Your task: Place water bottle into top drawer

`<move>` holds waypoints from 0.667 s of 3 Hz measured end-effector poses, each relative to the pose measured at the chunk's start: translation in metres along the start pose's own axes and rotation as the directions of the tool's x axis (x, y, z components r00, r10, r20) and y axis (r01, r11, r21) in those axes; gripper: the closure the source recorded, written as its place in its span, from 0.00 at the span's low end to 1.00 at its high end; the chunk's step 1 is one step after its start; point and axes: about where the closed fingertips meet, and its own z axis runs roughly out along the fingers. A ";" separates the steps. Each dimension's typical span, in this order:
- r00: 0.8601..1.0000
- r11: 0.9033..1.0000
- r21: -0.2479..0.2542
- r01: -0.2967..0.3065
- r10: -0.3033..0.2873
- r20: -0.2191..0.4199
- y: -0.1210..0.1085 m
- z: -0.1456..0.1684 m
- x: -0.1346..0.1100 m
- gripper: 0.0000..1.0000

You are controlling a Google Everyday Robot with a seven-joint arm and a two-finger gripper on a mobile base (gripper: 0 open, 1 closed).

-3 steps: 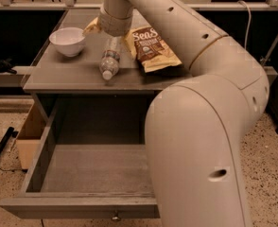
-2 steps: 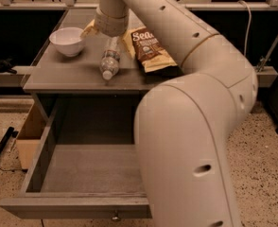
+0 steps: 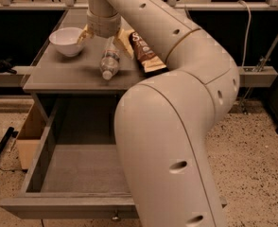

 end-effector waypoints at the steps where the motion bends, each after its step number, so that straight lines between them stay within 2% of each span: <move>1: 1.000 1.000 0.000 0.000 0.000 0.000 0.000 0.000 0.000 0.00; 2: 1.000 0.998 0.056 -0.013 0.013 -0.006 -0.004 0.005 0.010 0.00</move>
Offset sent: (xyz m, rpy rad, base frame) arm 0.0219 -0.0031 -0.0005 0.1296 -0.0247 -0.0158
